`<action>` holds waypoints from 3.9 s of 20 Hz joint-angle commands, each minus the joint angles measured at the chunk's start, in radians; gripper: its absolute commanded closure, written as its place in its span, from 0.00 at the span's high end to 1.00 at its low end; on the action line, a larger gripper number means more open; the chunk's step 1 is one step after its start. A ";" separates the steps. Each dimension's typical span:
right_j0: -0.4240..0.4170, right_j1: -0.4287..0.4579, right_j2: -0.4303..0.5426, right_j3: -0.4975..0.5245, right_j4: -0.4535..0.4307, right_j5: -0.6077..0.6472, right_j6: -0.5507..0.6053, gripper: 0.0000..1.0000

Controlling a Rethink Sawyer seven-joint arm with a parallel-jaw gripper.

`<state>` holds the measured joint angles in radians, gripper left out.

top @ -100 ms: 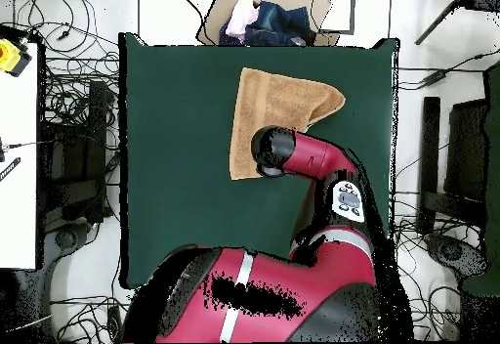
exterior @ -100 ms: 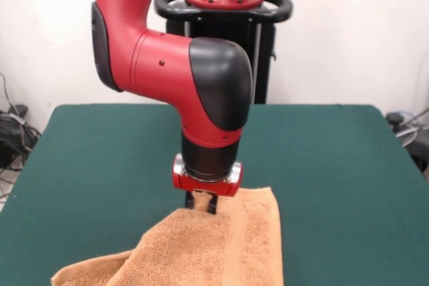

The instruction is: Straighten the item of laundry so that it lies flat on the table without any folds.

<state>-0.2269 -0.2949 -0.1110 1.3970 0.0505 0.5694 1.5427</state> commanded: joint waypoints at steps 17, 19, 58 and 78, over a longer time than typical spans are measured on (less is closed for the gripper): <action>0.036 0.025 0.098 0.068 0.021 -0.075 0.186 0.00; 0.036 -0.029 0.090 0.109 0.026 -0.043 0.188 0.00; 0.011 -0.181 -0.060 0.489 -0.124 -0.109 0.128 0.00; 0.050 -0.125 -0.150 0.587 -0.279 -0.278 0.169 0.00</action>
<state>-0.1985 -0.5335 -0.2628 1.9430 -0.1806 0.3846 1.5427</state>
